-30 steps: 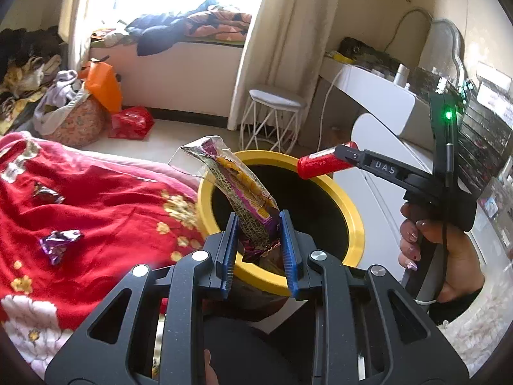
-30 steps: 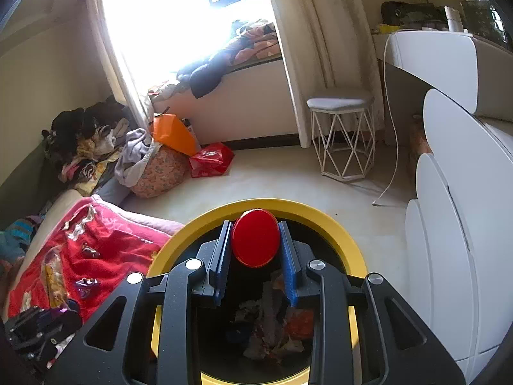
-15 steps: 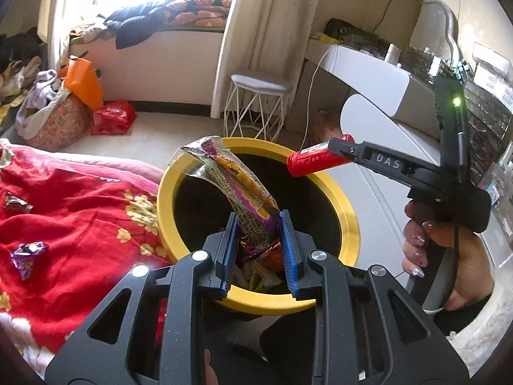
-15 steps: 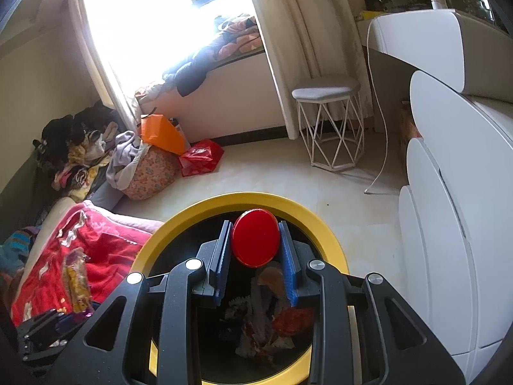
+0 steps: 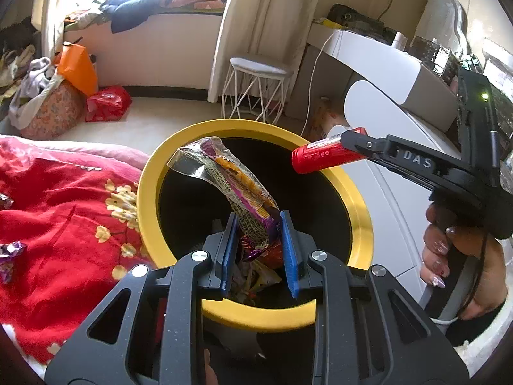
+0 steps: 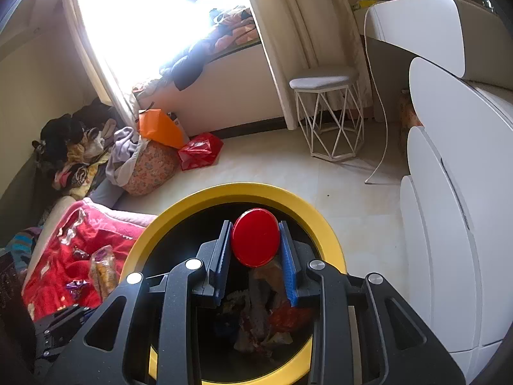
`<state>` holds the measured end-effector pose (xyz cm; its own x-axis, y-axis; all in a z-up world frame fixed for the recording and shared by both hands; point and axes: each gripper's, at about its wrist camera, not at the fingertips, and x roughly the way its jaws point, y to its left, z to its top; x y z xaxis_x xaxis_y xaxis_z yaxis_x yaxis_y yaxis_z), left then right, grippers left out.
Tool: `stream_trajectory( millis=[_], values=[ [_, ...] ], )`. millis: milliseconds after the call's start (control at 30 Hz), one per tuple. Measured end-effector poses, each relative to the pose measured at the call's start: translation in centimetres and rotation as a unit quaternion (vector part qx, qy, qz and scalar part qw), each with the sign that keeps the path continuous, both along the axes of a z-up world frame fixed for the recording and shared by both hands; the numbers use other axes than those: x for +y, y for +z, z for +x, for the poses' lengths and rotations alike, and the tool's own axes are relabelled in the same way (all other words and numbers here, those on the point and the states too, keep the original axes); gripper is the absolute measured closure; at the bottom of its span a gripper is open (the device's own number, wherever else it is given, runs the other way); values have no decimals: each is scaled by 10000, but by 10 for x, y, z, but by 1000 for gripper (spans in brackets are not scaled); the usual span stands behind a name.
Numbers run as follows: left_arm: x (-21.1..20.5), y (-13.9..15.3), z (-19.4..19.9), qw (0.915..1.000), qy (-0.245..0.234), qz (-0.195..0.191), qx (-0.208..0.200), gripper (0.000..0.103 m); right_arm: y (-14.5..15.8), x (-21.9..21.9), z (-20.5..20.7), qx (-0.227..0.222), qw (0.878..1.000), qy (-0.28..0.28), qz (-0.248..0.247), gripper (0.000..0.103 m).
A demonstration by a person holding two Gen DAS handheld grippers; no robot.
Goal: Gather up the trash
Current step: 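Carry purple-white wrapper and red-yellow can over the yellow bin with both grippers, then open both grippers to drop the wrapper and can into the bin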
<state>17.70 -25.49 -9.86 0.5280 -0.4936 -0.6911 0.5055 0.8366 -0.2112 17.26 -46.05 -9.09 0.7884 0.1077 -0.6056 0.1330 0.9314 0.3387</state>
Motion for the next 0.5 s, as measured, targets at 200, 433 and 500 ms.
stream_trajectory(
  millis=[200,433,500],
  values=[
    [-6,-2,8,10000,-25,34,10,83,-3,-1,1,35,10000,-8,-7,76],
    [-8,3,14,10000,8,38,-38,76,-3,-4,3,89,9999,-42,74,73],
    [-6,5,14,10000,46,30,-61,55,-2,-5,4,85,9999,-12,123,69]
  ],
)
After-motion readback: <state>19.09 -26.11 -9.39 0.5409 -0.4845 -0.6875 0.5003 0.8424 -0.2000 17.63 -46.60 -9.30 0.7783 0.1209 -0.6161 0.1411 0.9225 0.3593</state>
